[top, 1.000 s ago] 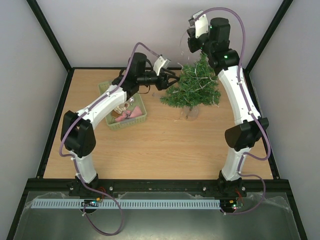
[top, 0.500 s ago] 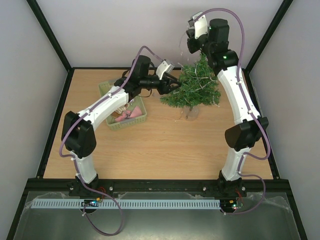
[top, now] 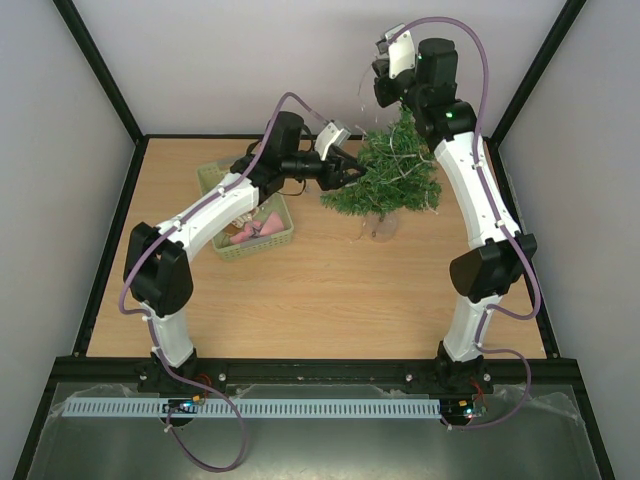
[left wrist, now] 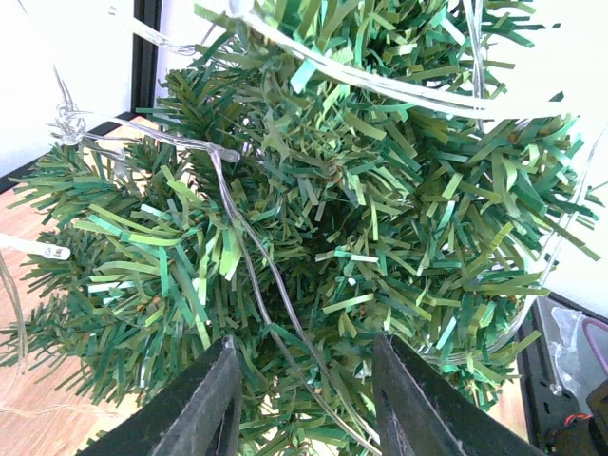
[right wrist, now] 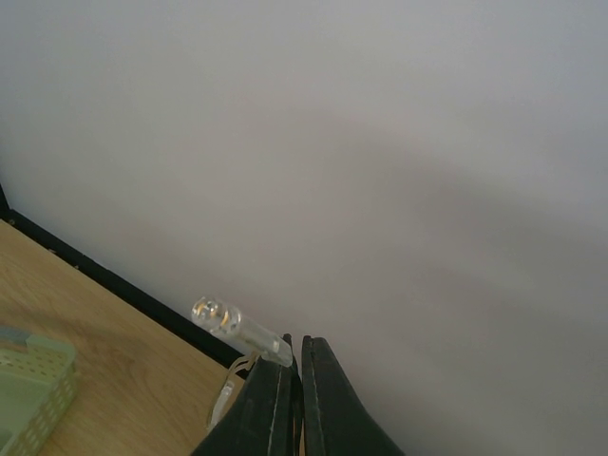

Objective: Decorate the small christmas tree
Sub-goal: Wrap the decoration item around the Christmas tree.

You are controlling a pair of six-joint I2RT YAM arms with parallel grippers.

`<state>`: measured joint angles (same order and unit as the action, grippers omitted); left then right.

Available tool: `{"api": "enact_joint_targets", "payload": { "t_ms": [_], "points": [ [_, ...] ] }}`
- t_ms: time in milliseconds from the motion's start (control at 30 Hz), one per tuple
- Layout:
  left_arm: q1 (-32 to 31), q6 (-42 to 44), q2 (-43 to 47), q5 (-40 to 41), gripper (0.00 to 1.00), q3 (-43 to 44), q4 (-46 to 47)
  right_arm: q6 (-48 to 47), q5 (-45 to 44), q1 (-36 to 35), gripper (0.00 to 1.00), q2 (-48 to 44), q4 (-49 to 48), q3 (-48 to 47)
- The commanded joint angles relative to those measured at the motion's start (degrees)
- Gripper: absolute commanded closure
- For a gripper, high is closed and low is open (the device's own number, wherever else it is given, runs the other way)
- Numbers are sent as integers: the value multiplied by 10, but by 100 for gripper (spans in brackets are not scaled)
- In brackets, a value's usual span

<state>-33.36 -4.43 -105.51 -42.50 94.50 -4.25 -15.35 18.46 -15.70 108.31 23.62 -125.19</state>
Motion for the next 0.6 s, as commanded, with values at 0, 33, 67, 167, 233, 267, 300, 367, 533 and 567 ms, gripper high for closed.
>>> {"api": "enact_joint_targets", "payload": {
  "t_ms": [0,33,67,167,233,267,300,367,533,567],
  "points": [
    [-3,-23,4,-7,61,10,14,7,-6,2,98,-21,-17,2],
    [-2,-18,2,0,63,10,8,7,-8,2,98,-21,-17,3],
    [-3,-14,-1,8,65,10,1,8,-10,3,98,-21,-16,4],
    [-3,2,-6,27,72,12,-28,10,-22,3,98,-23,-16,12],
    [-3,7,-6,40,77,7,-37,24,-22,6,96,-23,-6,12],
    [-3,8,-2,45,80,2,-37,34,-24,9,95,-20,2,8],
    [-3,7,0,51,81,-1,-36,49,-29,12,95,-18,8,5],
    [-3,7,5,62,83,-6,-37,76,-37,23,93,-16,15,4],
    [-2,9,12,93,85,-14,-43,122,-42,40,88,-21,15,29],
    [-2,9,13,94,85,-16,-42,129,-44,40,87,-23,14,34]
  ]
}}
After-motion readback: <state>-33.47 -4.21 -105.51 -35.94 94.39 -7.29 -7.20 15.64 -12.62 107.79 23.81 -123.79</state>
